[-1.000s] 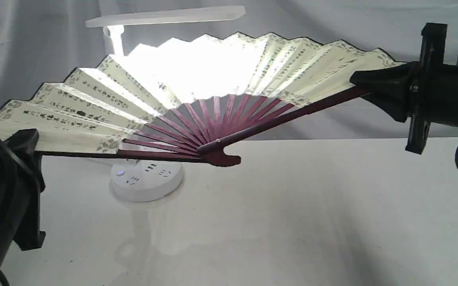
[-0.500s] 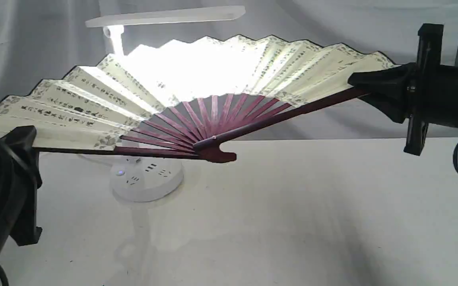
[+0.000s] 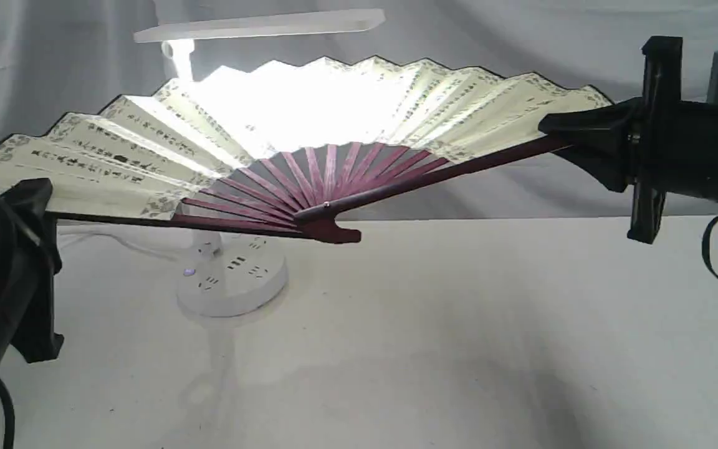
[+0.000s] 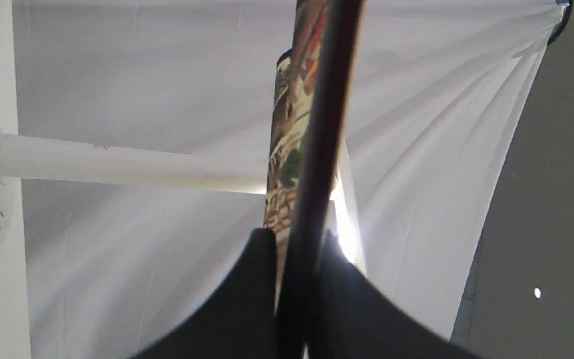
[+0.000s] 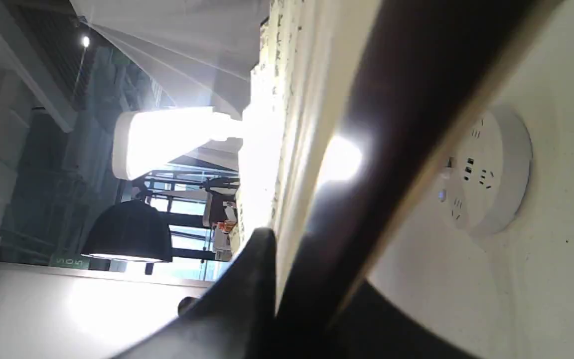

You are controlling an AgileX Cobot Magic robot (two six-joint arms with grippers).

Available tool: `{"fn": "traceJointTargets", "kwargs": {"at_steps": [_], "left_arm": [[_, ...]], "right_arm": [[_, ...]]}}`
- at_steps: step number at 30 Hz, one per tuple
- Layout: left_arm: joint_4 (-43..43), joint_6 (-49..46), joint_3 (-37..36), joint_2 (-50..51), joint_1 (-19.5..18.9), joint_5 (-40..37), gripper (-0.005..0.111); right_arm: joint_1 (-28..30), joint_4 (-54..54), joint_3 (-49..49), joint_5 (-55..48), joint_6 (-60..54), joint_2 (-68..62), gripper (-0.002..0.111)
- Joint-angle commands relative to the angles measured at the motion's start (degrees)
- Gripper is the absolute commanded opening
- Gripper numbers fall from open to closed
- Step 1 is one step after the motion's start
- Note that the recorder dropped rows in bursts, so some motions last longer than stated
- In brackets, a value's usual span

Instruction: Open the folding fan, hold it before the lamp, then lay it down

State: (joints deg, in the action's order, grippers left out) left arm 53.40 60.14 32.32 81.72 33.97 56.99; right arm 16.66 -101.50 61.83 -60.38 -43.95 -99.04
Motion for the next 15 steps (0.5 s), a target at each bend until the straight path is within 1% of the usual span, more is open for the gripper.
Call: {"fn": "traceJointTargets", "kwargs": {"at_steps": [1,7,9,15], "left_arm": [[3.0,2.8,1.3,-1.1,-1.0,5.3,0.0],[3.0,2.8,1.4,-1.1,-1.0,5.3,0.0],[3.0,2.8,1.3,-1.1,-1.0,5.8,0.0],[3.2,2.8,1.3,-1.1,-1.1,6.2,0.0]], "right_arm": [[0.4,1.6,0.3,3.0,-3.6,0.3,0.0],[0.4,1.6,4.3,3.0,-3.6,0.3,0.0],[0.4,1.6,5.4,2.8,-1.8,0.3,0.0],[0.4,1.6,5.9,2.6,-1.3,0.3,0.0]]}}
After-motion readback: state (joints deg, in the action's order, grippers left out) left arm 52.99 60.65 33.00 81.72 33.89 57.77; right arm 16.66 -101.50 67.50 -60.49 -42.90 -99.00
